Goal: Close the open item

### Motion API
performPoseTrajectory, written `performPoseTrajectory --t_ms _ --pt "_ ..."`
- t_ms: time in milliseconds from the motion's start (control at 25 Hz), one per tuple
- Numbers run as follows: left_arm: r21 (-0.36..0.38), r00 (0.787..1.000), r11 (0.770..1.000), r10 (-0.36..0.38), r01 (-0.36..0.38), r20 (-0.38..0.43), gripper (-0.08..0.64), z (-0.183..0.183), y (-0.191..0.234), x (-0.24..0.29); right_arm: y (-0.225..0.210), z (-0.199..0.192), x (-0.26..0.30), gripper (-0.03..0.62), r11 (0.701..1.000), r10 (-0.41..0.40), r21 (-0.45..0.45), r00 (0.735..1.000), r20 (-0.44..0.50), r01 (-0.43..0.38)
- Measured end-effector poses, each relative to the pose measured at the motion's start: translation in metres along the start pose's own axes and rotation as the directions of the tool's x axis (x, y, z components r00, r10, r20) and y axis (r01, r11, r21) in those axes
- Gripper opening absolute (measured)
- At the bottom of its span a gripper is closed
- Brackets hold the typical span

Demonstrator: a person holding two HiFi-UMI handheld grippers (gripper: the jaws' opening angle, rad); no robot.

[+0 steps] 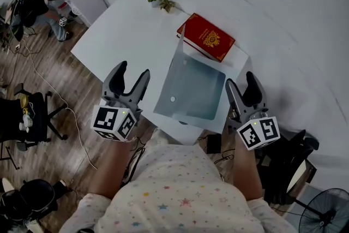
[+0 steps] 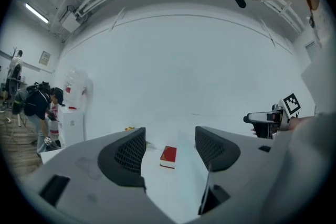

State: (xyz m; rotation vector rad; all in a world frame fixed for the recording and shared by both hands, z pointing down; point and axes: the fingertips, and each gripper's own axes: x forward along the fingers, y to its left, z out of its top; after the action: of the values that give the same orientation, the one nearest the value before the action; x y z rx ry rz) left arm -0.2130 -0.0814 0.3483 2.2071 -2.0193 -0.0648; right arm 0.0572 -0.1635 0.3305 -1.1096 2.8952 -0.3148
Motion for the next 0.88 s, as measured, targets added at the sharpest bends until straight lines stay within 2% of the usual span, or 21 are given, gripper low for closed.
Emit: performPoseTrajectory --t_ms 120,440,880 --pt "-0.003 0.998 0.998 0.059 -0.059 0.014 0.293 0.003 0.018 -0.013 0.015 -0.002 0.02 0.305 0.999 0.05 -0.005 0.999 -0.009 -0.05" --pt "-0.008 0.987 0.987 0.161 -0.161 0.022 0.293 0.003 0.048 -0.046 0.054 -0.01 0.066 0.297 0.988 0.152 -0.007 0.988 -0.038 -0.153" --pt "-0.029 0.975 0.975 0.222 -0.221 0.02 0.293 -0.004 0.062 -0.067 0.091 -0.032 0.116 0.273 0.97 0.245 0.018 0.964 -0.105 -0.244"
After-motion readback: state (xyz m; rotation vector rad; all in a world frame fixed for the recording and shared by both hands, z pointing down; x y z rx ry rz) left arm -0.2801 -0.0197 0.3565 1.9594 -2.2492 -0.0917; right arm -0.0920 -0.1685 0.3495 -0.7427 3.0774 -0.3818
